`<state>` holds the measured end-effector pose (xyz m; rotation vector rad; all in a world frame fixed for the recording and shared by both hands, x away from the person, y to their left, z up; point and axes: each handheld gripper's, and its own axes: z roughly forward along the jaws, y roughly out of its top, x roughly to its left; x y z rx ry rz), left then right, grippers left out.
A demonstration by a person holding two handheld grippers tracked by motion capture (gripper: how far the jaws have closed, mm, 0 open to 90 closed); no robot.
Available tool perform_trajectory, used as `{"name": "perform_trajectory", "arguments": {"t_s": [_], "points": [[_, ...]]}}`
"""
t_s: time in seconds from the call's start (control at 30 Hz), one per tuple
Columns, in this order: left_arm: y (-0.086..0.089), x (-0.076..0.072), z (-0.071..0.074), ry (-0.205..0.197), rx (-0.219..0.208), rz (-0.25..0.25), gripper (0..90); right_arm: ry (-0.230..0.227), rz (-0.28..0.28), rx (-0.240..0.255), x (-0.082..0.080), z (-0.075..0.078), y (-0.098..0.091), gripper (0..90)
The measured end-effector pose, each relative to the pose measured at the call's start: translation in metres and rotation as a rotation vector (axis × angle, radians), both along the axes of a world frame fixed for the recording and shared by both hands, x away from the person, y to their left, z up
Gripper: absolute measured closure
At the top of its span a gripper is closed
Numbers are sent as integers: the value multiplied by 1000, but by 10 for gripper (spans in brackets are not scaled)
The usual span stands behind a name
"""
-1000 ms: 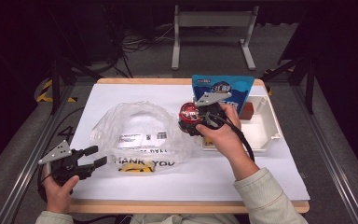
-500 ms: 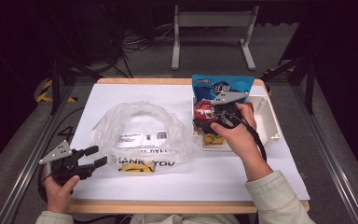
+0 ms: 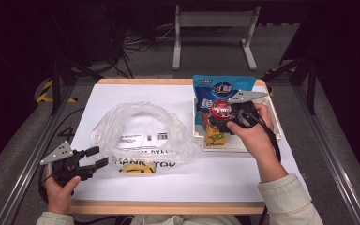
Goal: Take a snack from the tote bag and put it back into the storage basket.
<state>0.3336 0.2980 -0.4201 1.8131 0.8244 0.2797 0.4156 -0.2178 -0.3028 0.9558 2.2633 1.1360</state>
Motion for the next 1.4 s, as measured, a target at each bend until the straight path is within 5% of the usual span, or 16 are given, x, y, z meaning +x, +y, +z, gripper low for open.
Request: {"name": "perform_trajectory", "arguments": {"t_s": [0.6,1.4], "points": [[-1,0,0,1,2,0,364,-6,-62,-11,-3,2,-39,258],[-1,0,0,0,5,0,364,-10,-141,-12,7,-27,-87,258]]}}
